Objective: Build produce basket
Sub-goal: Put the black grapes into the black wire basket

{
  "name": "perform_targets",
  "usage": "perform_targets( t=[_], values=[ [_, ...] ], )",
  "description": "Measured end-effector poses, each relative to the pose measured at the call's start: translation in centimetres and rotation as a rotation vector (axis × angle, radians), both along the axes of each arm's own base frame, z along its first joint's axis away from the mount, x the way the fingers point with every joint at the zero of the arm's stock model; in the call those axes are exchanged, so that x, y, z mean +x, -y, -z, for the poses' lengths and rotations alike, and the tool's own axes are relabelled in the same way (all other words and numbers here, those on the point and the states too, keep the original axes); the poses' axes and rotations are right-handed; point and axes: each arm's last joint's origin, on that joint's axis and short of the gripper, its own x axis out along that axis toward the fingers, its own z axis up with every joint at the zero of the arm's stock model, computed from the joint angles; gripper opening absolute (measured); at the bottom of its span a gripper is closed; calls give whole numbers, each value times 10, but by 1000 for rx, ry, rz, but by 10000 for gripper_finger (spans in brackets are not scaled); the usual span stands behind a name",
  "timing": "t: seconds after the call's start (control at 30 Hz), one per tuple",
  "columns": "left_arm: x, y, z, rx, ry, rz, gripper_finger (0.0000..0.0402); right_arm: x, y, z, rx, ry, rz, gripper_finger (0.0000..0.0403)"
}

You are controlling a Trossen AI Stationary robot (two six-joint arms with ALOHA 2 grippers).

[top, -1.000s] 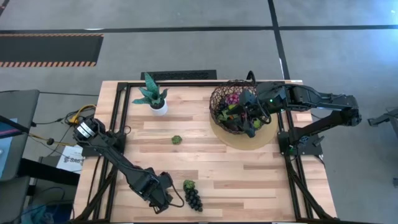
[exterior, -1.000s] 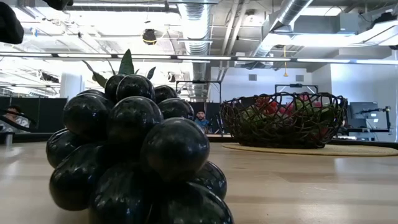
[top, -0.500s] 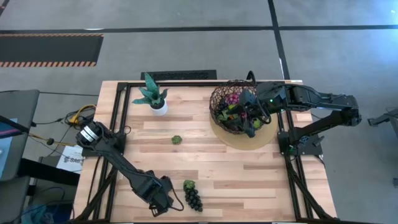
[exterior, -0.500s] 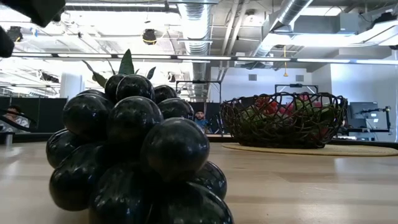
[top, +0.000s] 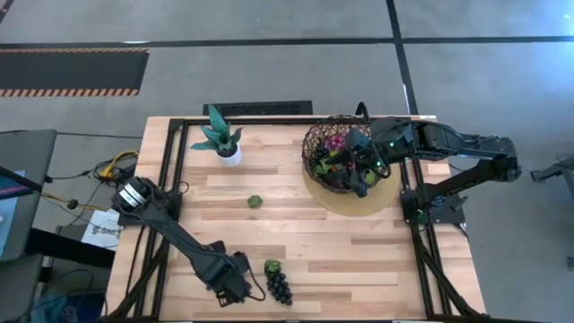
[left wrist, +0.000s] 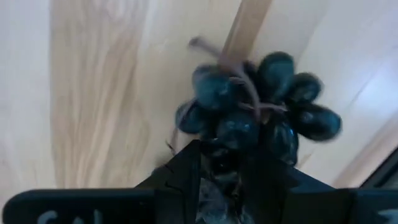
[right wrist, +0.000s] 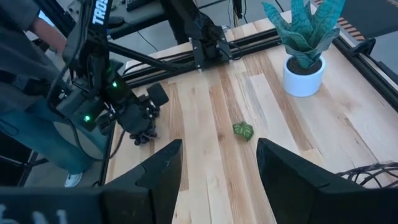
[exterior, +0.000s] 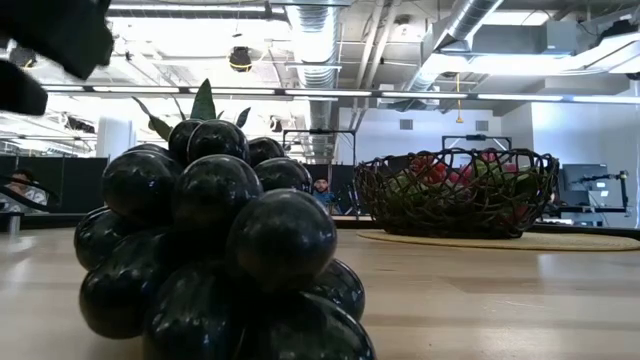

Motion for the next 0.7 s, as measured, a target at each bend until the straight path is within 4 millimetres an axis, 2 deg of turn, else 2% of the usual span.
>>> perform_targets(
  t=[0.17,0.43,0.53,0.63,0.7],
  values=[
    [2,2,11,-9,-21,15,94,0,0,0,7,2,3,226],
    [5,1,12,35,35,41,90,0,0,-1,21,9,11,226],
    [5,1,12,45,45,41,65,0,0,-1,21,9,11,226],
    [5,1,11,45,46,42,17,0,0,-1,20,9,11,226],
    [6,1,9,43,48,40,8,0,0,-1,21,9,11,226]
  ],
)
